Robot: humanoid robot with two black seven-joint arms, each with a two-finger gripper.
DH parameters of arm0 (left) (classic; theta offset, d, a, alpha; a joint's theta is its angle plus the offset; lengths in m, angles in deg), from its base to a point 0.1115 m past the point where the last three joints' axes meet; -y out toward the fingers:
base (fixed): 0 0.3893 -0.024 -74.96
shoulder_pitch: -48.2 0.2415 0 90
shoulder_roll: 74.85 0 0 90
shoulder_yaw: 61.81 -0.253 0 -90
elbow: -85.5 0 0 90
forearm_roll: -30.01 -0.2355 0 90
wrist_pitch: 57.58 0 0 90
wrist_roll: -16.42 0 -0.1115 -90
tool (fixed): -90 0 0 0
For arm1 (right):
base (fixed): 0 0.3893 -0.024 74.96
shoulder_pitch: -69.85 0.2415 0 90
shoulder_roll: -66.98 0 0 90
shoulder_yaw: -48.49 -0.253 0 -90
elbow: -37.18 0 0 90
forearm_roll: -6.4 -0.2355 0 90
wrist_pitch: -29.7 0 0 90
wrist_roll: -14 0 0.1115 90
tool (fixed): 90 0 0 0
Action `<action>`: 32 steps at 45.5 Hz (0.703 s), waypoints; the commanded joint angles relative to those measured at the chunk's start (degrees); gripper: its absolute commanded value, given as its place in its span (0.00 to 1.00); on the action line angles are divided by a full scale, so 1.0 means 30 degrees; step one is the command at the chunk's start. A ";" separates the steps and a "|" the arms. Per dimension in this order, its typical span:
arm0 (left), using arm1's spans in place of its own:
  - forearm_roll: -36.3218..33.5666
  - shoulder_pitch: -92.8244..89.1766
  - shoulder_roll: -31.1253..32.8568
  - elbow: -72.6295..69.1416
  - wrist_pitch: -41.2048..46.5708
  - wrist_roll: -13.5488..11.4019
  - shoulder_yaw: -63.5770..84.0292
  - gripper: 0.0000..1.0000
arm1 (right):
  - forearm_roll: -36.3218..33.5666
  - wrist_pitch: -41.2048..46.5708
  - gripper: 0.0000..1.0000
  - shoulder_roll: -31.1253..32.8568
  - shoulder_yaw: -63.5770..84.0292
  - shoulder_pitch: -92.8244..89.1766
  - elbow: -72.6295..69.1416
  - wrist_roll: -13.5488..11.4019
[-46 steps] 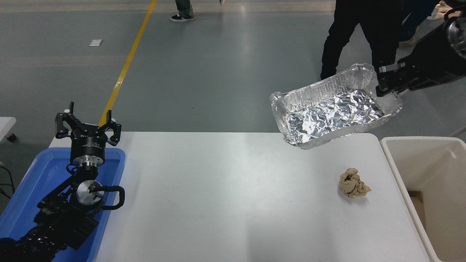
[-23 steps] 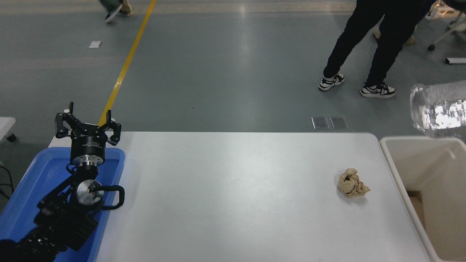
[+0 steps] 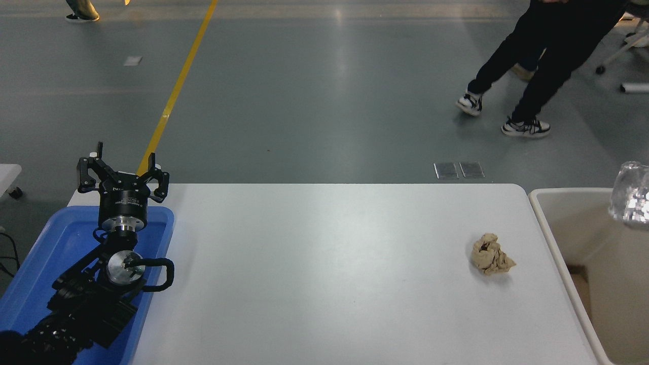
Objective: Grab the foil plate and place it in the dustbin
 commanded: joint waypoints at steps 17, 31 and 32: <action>0.0000 -0.0001 -0.0001 0.0001 -0.0002 -0.0003 0.0001 0.99 | -0.8403 -0.3707 0.00 -0.6515 -0.2557 -0.7982 0.5808 -0.0753; 0.0000 -0.0001 -0.0001 0.0001 -0.0002 -0.0003 0.0001 0.99 | -0.8403 -0.3531 1.00 -0.6516 -0.2851 -0.7777 0.5691 -0.0695; 0.0000 -0.0001 -0.0001 0.0001 -0.0002 -0.0003 0.0001 0.99 | -0.8403 -0.3502 1.00 -0.6516 -0.2851 -0.7777 0.5691 -0.0695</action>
